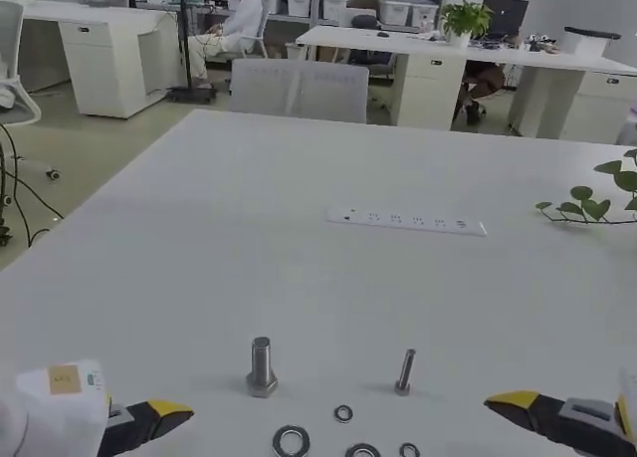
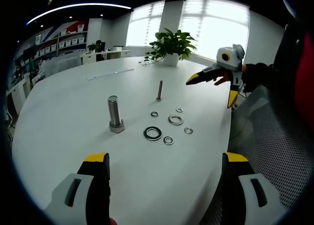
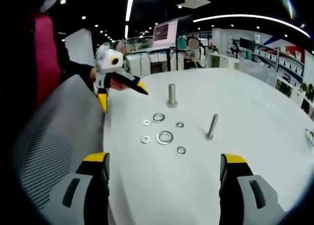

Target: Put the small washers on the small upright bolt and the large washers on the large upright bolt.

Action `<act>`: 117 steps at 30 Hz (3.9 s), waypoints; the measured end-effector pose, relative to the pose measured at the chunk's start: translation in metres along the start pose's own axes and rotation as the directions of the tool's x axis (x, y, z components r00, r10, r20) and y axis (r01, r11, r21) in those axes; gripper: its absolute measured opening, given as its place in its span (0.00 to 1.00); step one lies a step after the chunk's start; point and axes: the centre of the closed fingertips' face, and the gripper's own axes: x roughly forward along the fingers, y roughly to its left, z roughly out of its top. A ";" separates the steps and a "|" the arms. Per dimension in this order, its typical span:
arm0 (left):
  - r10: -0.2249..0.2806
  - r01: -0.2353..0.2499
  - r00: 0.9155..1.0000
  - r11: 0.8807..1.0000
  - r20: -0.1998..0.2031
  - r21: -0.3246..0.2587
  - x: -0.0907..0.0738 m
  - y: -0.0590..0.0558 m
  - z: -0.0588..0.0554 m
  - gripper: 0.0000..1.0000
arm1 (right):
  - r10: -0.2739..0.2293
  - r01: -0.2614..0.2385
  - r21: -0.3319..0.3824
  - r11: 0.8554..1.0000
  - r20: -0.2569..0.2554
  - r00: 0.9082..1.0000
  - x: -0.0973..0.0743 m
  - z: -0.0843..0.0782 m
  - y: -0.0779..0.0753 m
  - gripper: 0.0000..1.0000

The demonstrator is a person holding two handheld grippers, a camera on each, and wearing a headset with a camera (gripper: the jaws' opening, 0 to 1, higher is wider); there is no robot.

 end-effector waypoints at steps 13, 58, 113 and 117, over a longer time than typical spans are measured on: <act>-0.006 0.006 1.000 1.000 0.003 -0.001 0.002 -0.002 0.001 0.95 | 0.032 -0.034 -0.054 0.998 -0.045 0.998 0.005 0.009 0.001 0.92; 0.032 -0.031 0.998 0.999 0.052 -0.010 0.001 -0.006 0.008 0.94 | 0.149 -0.213 -0.237 0.948 -0.262 0.954 0.041 0.024 0.004 0.62; 0.026 -0.026 0.996 1.000 0.084 -0.007 0.003 -0.010 0.015 0.93 | 0.125 -0.428 -0.379 0.820 -0.612 0.781 0.088 0.000 0.000 0.36; 0.027 -0.027 0.996 1.000 0.089 -0.007 0.003 -0.009 0.016 0.92 | 0.125 -0.440 -0.381 0.813 -0.624 0.772 0.090 -0.002 0.001 0.34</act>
